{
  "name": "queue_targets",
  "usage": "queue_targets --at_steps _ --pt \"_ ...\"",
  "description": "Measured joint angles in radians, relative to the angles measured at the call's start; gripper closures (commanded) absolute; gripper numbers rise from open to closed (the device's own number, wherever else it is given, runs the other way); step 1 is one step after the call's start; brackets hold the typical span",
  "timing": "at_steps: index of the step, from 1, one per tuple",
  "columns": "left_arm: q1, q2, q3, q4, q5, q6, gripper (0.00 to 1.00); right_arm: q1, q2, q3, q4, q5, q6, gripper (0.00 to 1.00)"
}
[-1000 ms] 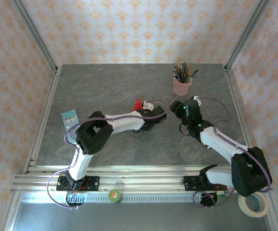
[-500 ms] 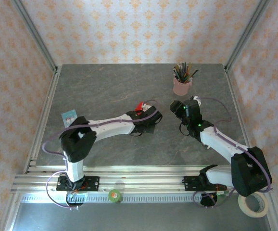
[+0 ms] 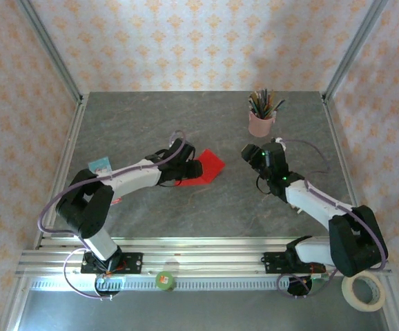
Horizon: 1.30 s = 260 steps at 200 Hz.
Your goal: Fold a paper plane with a square sheet of paper (pick it up from the middle)
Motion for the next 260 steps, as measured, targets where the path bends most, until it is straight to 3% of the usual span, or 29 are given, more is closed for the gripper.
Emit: queue_targets --at_steps 108,163,226,251,260 --pt "0.041 0.109 0.018 0.043 0.019 -0.004 0.56 0.0 0.045 0.0 0.035 -0.124 0.025 0.35" --pt "0.118 0.142 0.012 0.089 0.109 -0.062 0.63 0.006 0.177 0.0 0.076 -0.289 0.072 0.43" --pt "0.164 0.152 -0.032 0.168 0.227 -0.14 0.66 0.094 0.238 0.014 0.099 -0.328 0.1 0.44" --pt "0.165 0.152 -0.032 0.178 0.232 -0.159 0.7 0.141 0.297 0.05 0.121 -0.336 0.112 0.51" --pt "0.166 0.152 -0.032 0.177 0.232 -0.16 0.72 0.163 0.321 0.068 0.128 -0.34 0.12 0.58"
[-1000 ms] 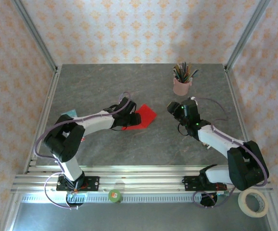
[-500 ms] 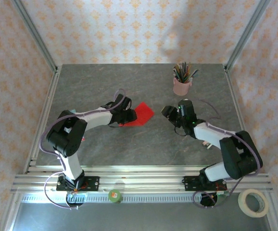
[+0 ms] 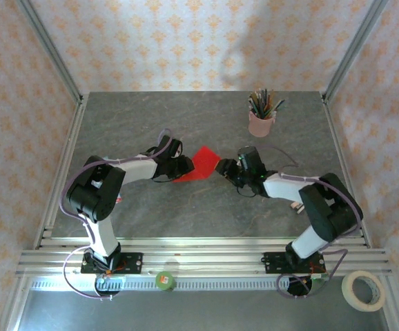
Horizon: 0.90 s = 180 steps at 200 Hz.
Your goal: Fold a paper plane with a square sheet of paper (pick it up from the middle)
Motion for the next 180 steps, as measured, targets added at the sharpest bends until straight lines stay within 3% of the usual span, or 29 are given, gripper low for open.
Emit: queue_targets --at_steps 32,50,118,180 --pt "0.003 0.0 -0.003 0.002 0.0 -0.017 0.78 0.079 0.092 0.078 0.029 -0.012 0.021 0.8" --pt "0.007 0.0 -0.01 0.005 0.0 -0.024 0.79 0.105 0.147 0.13 0.03 -0.013 0.029 0.86" --pt "0.008 -0.014 -0.022 0.008 0.021 -0.025 0.79 0.115 0.282 0.249 -0.04 0.01 0.009 0.89" --pt "0.008 -0.077 -0.005 0.017 0.045 0.031 0.78 0.115 0.3 0.269 -0.087 0.019 -0.025 0.88"
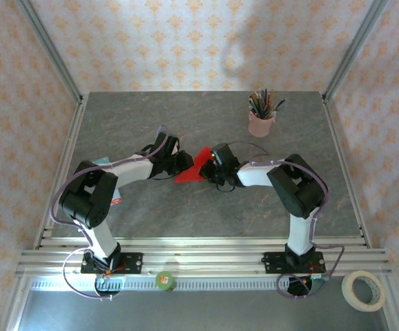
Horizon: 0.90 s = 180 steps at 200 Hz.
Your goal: Fold a paper plane with a square sheet of paper (pick it up from the middle)
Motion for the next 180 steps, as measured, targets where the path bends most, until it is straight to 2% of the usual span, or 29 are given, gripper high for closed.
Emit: queue_targets --at_steps 70,105,134,180 --pt "0.0 0.067 0.025 -0.008 -0.024 0.026 0.79 0.0 -0.002 0.002 -0.001 -0.004 -0.002 0.85" --pt "0.0 0.091 0.031 -0.015 -0.053 0.026 0.79 0.0 -0.045 0.0 -0.025 0.0 0.0 0.76" --pt "0.008 0.101 0.031 -0.014 -0.056 0.021 0.79 -0.011 -0.143 -0.038 -0.02 0.02 0.017 0.65" --pt "0.038 0.103 0.012 0.005 -0.045 -0.034 0.79 -0.049 -0.214 -0.143 -0.013 0.069 0.123 0.61"
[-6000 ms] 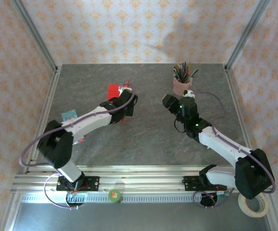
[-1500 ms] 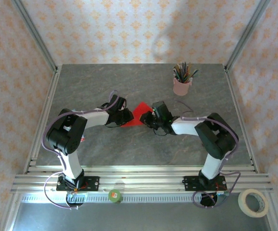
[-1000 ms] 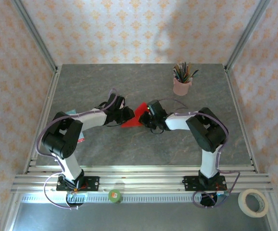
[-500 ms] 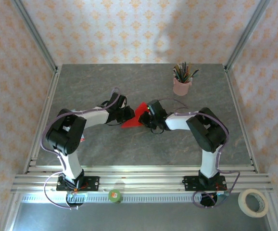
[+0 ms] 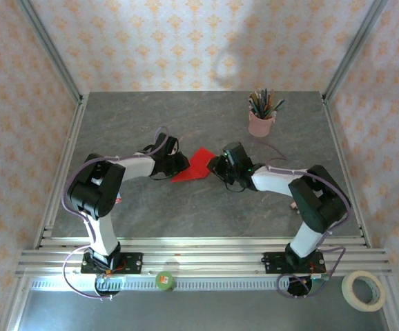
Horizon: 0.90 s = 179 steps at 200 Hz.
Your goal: Fold a paper plane with a square sheet of paper (pick it up from the middle)
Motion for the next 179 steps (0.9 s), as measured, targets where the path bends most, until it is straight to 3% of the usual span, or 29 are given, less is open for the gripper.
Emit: queue_targets --at_steps 88,179 --pt "0.01 0.011 -0.016 0.016 0.031 -0.097 0.79 0.008 0.025 -0.061 0.145 -0.07 0.129 0.66" --pt "0.01 0.011 -0.023 0.027 0.031 -0.109 0.79 0.029 0.115 -0.053 0.212 -0.134 0.199 0.71"
